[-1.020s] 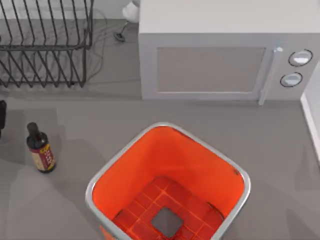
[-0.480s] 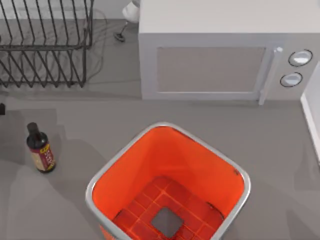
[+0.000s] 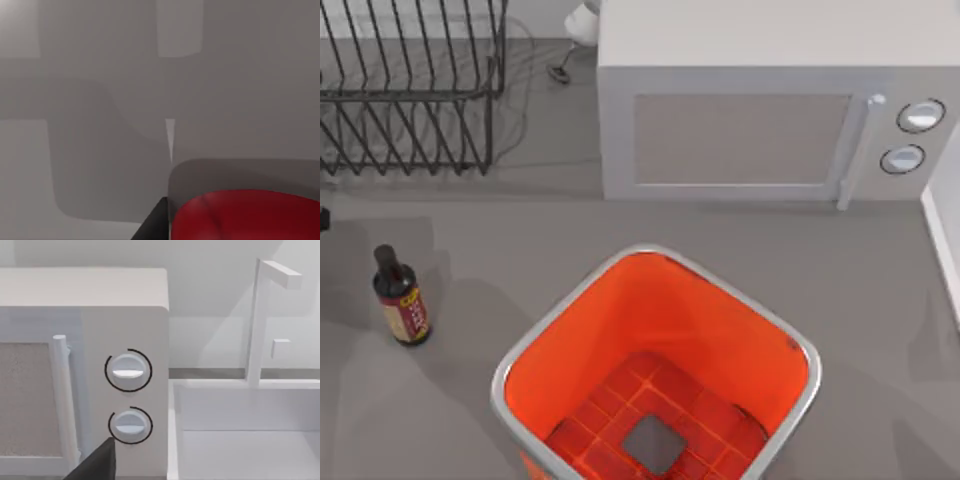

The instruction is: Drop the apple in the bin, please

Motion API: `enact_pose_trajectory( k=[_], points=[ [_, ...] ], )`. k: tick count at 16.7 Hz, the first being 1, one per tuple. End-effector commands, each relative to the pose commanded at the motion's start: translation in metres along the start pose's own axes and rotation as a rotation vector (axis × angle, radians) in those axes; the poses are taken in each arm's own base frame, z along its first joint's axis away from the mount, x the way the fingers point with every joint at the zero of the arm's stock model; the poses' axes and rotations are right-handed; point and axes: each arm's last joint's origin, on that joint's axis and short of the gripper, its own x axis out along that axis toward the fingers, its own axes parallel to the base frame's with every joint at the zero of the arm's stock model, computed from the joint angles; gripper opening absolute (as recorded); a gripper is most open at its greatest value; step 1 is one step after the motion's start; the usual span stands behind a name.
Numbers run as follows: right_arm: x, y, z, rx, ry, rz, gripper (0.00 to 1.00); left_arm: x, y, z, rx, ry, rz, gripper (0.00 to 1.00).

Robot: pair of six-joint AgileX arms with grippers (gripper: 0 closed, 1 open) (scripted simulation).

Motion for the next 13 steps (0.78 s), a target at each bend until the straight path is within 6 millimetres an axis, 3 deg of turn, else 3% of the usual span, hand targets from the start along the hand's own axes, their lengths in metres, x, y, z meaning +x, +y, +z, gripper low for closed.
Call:
enact_pose_trajectory(
  k=[8,13],
  points=[
    [0.000,0.000,0.000,0.000,0.000,0.000,1.00,0.000,0.000,0.000,0.000,0.000,0.000,0.00],
    [0.000,0.000,0.000,0.000,0.000,0.000,1.00,-0.022,0.002,0.009,0.005,-0.013,0.017,0.00]
  ],
)
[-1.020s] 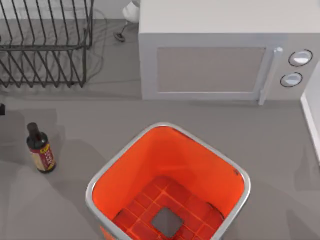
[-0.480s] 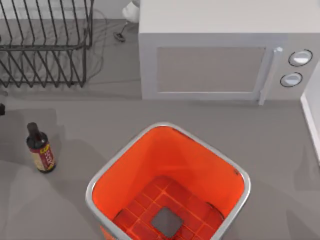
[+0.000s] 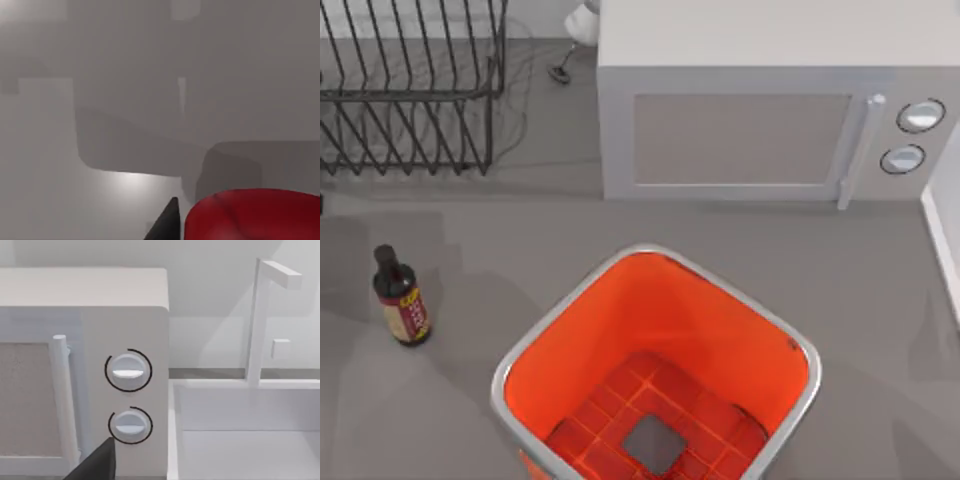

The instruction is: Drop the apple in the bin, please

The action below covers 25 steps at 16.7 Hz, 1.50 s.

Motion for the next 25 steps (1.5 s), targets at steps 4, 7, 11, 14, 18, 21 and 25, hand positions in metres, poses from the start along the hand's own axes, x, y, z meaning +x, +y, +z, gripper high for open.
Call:
enact_pose_trajectory(
  k=[4,7,11,14,18,21,25],
  points=[
    [0.000,0.000,0.000,0.000,0.000,0.000,1.00,-0.055,0.001,0.009,-0.001,0.024,-0.003,0.00],
    [0.000,0.000,0.000,0.000,0.000,0.000,1.00,-0.100,-0.001,0.008,0.000,0.029,-0.004,0.00],
    [0.000,0.000,0.000,0.000,0.000,0.000,1.00,-0.132,-0.002,0.005,0.001,0.002,-0.001,0.00],
    [0.000,0.000,0.000,0.000,0.000,0.000,1.00,-0.131,-0.001,0.005,0.000,0.004,0.000,0.00],
    [0.000,0.000,0.000,0.000,0.000,0.000,1.00,-0.133,-0.026,0.006,0.110,-0.006,-0.005,0.00],
    [0.000,0.000,0.000,0.000,0.000,0.000,1.00,-0.136,-0.086,-0.001,0.357,-0.016,-0.014,0.00],
    [0.000,0.000,0.000,0.000,0.000,0.000,1.00,-0.140,-0.202,-0.047,0.824,-0.018,-0.035,0.00]
  ],
)
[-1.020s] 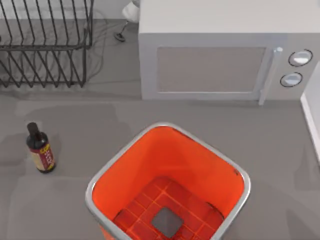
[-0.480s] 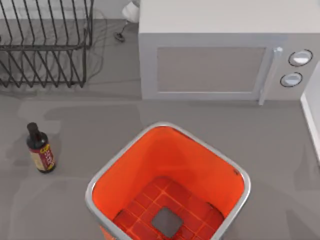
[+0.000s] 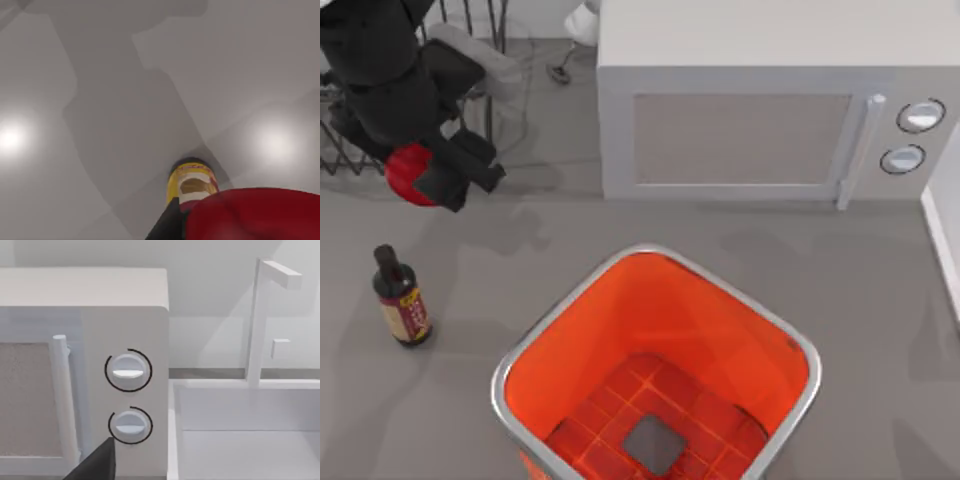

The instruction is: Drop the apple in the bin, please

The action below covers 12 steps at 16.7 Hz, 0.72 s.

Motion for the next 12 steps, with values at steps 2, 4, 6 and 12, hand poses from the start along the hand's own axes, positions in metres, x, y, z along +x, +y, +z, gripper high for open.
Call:
enact_pose_trajectory(
  k=[2,4,6,12],
  points=[
    [0.000,0.000,0.000,0.000,0.000,0.000,1.00,-0.001,-0.068,0.011,0.252,-0.004,-0.013,0.00],
    [0.000,0.000,0.000,0.000,0.000,0.000,1.00,-0.003,-0.130,0.009,0.485,-0.015,-0.021,0.00],
    [0.000,0.000,0.000,0.000,0.000,0.000,1.00,-0.007,-0.178,-0.002,0.677,-0.030,-0.024,0.00],
    [0.000,0.000,0.000,0.000,0.000,0.000,1.00,-0.011,-0.240,-0.031,0.960,-0.056,-0.022,0.00]
  ],
)
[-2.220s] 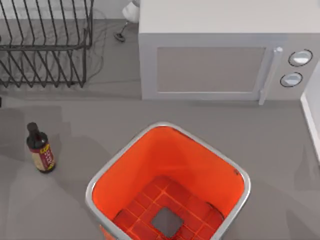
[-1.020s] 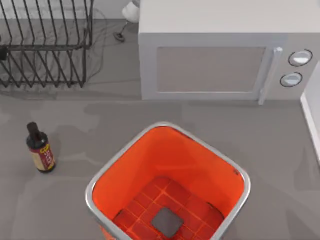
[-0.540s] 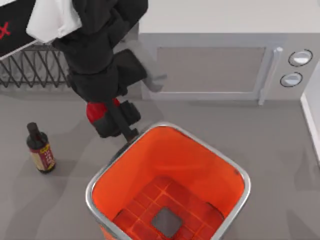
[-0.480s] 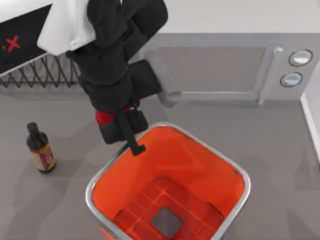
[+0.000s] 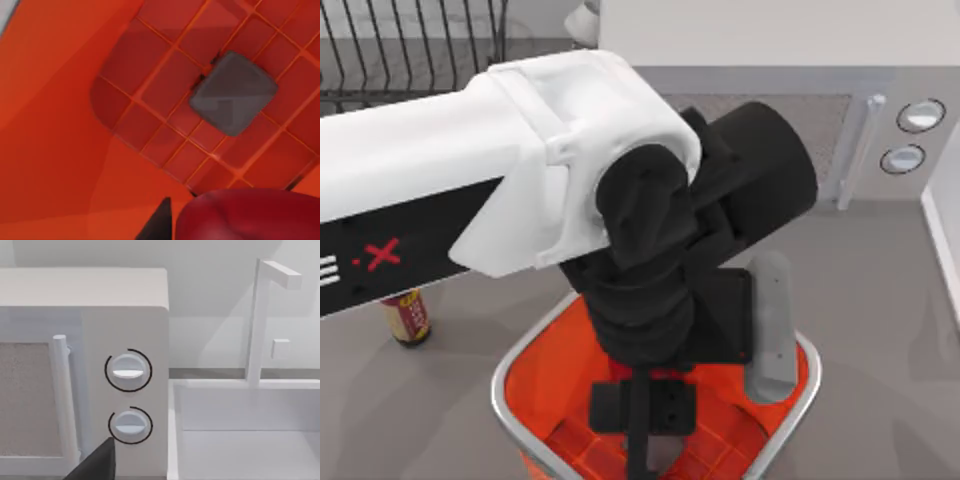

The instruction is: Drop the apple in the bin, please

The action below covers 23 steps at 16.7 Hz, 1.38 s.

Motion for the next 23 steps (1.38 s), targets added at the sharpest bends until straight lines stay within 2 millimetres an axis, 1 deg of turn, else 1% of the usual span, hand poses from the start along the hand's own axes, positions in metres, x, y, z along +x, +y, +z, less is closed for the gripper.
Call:
enact_pose_trajectory(
  k=[5,7,14,15,18,23],
  points=[
    [0.000,0.000,0.000,0.000,0.000,0.000,1.00,0.001,0.002,-0.001,0.001,0.008,0.009,0.00],
    [0.000,0.000,0.000,0.000,0.000,0.000,1.00,0.012,0.002,-0.001,0.004,0.012,0.003,0.00],
    [0.000,0.000,0.000,0.000,0.000,0.000,1.00,0.067,0.000,-0.002,0.001,-0.002,0.002,0.00],
    [0.000,0.000,0.000,0.000,0.000,0.000,1.00,0.070,0.000,-0.002,0.001,0.000,0.000,0.00],
    [0.000,0.000,0.000,0.000,0.000,0.000,1.00,0.070,0.000,-0.002,0.001,0.000,0.000,0.00],
    [0.000,0.000,0.000,0.000,0.000,0.000,1.00,0.070,0.000,-0.002,0.001,0.000,0.000,0.38]
  ],
)
